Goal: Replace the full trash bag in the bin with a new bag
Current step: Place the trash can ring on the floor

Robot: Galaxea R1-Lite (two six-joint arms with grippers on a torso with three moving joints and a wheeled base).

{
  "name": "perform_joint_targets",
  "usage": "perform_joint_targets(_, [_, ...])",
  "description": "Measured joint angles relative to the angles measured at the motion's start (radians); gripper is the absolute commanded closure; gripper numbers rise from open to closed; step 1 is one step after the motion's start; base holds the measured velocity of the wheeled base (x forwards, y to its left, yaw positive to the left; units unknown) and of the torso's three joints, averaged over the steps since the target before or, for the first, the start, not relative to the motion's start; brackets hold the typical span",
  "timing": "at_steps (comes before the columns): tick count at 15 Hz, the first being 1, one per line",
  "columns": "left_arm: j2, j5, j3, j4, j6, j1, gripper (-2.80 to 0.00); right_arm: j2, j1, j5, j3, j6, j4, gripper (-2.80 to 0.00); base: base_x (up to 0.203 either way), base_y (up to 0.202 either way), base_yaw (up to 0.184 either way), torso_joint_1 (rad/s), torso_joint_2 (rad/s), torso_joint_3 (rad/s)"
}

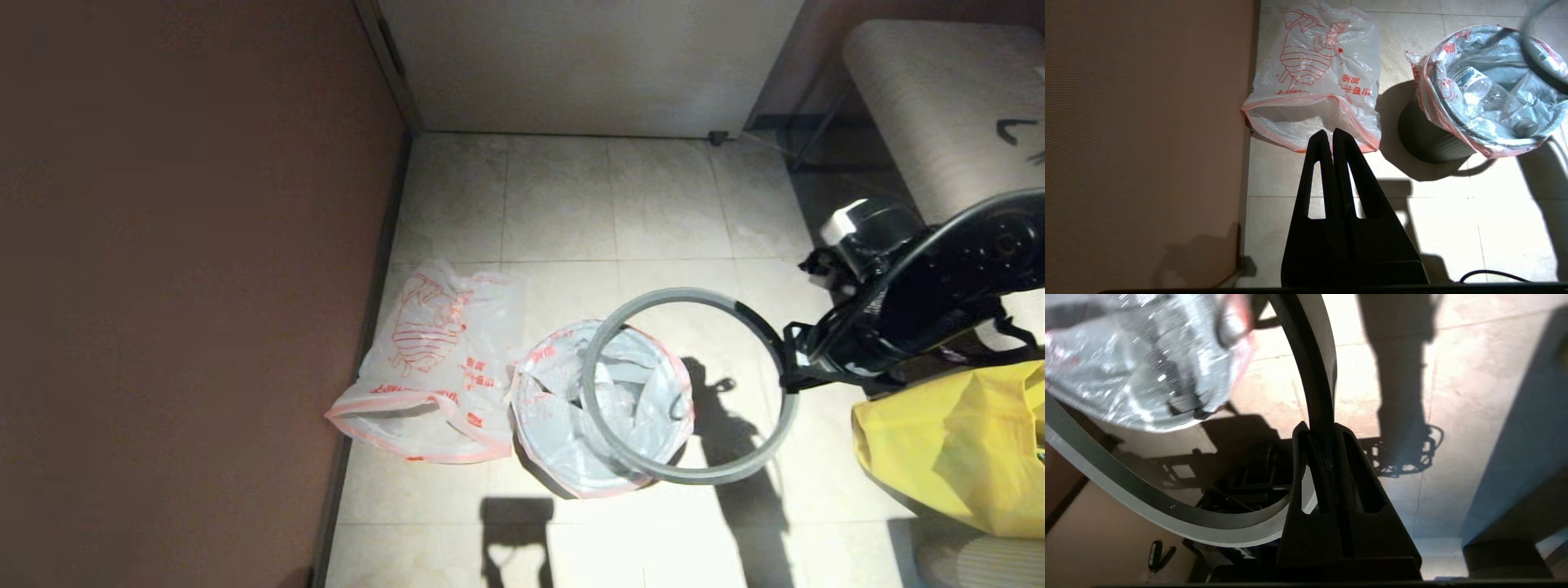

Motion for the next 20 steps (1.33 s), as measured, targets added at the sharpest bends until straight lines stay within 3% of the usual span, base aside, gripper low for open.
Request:
perform_joint_targets(4, [0.000,0.000,0.000,0.000,0.000,0.000,0.00,-0.026,-0.235,0.079,0.036,-0.049,-0.012,0.00,0.000,0.000,0.000,0.000,0.00,0.000])
perform_joint_targets(6, [0.000,0.000,0.000,0.000,0.000,0.000,0.00,-0.010,-0.304,0.085,0.040,-0.032,-0.075,0.00,0.000,0.000,0.000,0.000,0.00,0.000])
perform_joint_targets(12, [0.000,0.000,0.000,0.000,0.000,0.000,0.00,0.110,-0.466,0.114,0.032,-0.021,-0.184,0.00,0.000,0.000,0.000,0.000,0.00,0.000])
perform_joint_targets(15, [0.000,0.000,0.000,0.000,0.000,0.000,0.00,0.179,-0.533,0.113,0.036,-0.078,-0.197,0.00,0.000,0.000,0.000,0.000,0.00,0.000])
perform_joint_targets(20, [0.000,0.000,0.000,0.000,0.000,0.000,0.00,0.294,-0.559,0.108,0.036,-0.175,-0.273,0.00,0.000,0.000,0.000,0.000,0.00,0.000])
